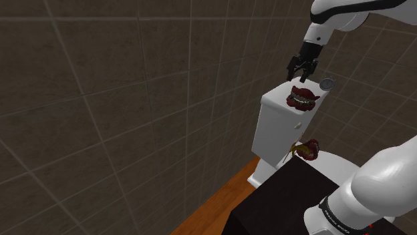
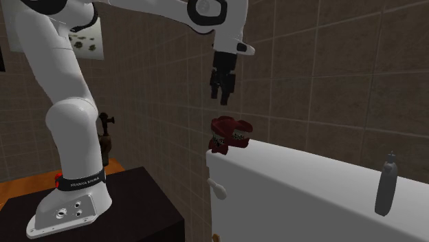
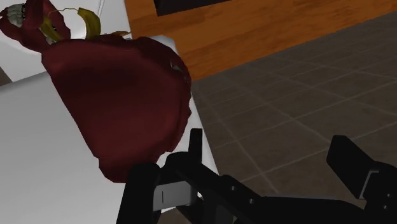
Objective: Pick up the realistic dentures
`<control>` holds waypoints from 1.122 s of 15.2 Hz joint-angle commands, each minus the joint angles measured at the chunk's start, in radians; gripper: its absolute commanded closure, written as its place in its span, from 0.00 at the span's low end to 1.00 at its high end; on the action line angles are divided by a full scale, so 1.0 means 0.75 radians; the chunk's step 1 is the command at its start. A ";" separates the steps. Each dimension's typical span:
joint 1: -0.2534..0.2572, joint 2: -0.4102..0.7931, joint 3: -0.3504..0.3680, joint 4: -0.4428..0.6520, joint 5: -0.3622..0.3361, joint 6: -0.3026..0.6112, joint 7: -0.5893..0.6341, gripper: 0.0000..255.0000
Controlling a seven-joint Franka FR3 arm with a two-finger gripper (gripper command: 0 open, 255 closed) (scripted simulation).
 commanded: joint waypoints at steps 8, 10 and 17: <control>-0.157 0.526 -0.177 0.456 0.238 -0.156 -0.174 0.00; -0.160 0.531 -0.175 0.444 0.240 -0.141 -0.178 0.00; -0.157 0.548 -0.170 0.346 0.251 -0.031 -0.201 0.00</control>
